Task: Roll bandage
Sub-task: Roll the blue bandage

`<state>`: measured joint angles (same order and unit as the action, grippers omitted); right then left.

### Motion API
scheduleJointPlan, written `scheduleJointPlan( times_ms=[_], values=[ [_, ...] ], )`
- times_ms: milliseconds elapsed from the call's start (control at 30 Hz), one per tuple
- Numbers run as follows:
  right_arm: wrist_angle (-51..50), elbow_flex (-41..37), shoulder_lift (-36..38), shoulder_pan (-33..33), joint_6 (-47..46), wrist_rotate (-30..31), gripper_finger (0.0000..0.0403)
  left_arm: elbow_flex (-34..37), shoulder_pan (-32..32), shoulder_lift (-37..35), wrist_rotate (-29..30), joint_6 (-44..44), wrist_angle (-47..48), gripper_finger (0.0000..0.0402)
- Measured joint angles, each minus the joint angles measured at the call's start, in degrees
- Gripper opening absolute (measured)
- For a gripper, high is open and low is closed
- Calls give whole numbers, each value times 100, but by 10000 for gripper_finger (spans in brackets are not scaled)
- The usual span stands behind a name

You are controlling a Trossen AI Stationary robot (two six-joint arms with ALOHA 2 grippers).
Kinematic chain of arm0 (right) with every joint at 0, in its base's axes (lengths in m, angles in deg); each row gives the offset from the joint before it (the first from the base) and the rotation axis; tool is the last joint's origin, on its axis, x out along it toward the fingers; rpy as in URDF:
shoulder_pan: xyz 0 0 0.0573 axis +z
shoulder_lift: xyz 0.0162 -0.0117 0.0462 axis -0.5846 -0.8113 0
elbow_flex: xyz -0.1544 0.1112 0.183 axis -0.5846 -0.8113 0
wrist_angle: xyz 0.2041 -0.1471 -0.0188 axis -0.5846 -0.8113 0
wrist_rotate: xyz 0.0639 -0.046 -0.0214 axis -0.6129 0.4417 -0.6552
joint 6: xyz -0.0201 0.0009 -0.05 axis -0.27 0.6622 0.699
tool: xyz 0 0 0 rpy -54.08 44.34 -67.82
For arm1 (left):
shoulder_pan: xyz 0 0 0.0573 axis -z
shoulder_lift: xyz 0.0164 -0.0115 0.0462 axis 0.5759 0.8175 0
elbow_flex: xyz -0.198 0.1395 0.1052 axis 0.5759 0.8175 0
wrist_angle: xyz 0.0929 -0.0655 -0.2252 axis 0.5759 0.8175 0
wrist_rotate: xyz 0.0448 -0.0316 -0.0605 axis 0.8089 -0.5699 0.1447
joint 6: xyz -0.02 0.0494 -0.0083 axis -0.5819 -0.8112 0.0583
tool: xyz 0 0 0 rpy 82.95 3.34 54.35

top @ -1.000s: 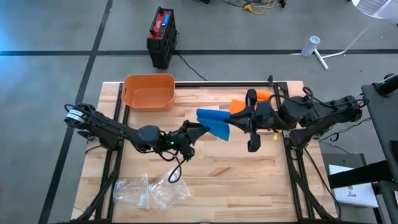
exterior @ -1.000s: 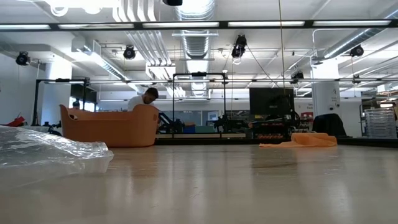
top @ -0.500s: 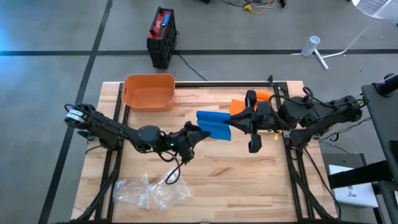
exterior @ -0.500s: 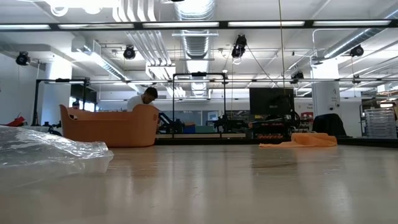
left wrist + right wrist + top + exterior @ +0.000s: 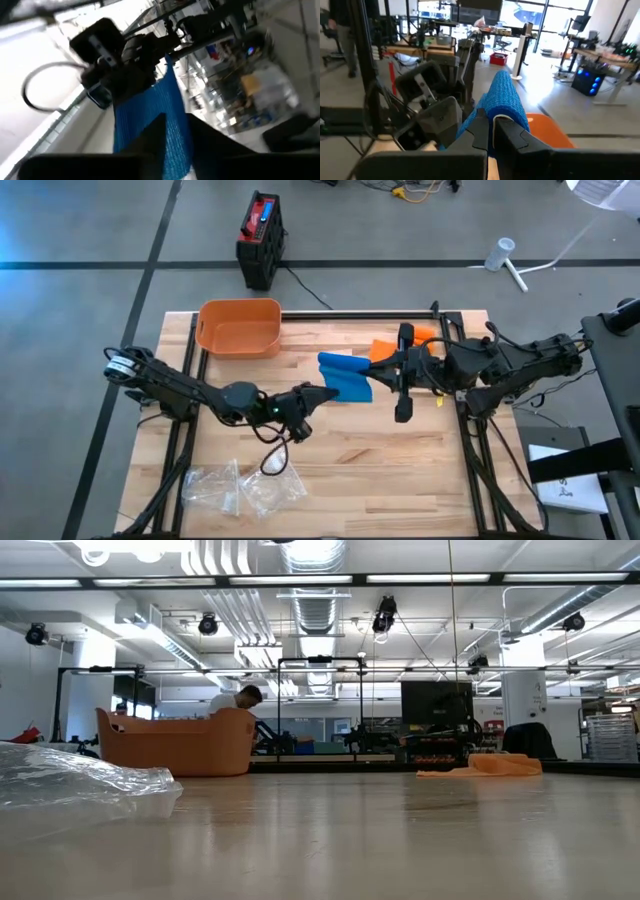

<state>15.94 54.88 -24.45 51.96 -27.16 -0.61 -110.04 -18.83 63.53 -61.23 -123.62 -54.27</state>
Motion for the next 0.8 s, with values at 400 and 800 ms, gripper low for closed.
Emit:
scheduleJointPlan(
  times_ms=[400, 800],
  values=[
    [-413, -29, -7, -11, 755, 408, 3, -2, 133, 7, 299, 1858, 166, 1],
    [-1644, -287, -11, -74, 1626, 642, 3, -2, 334, -690, 562, 4818, 1544, 0]
  ],
)
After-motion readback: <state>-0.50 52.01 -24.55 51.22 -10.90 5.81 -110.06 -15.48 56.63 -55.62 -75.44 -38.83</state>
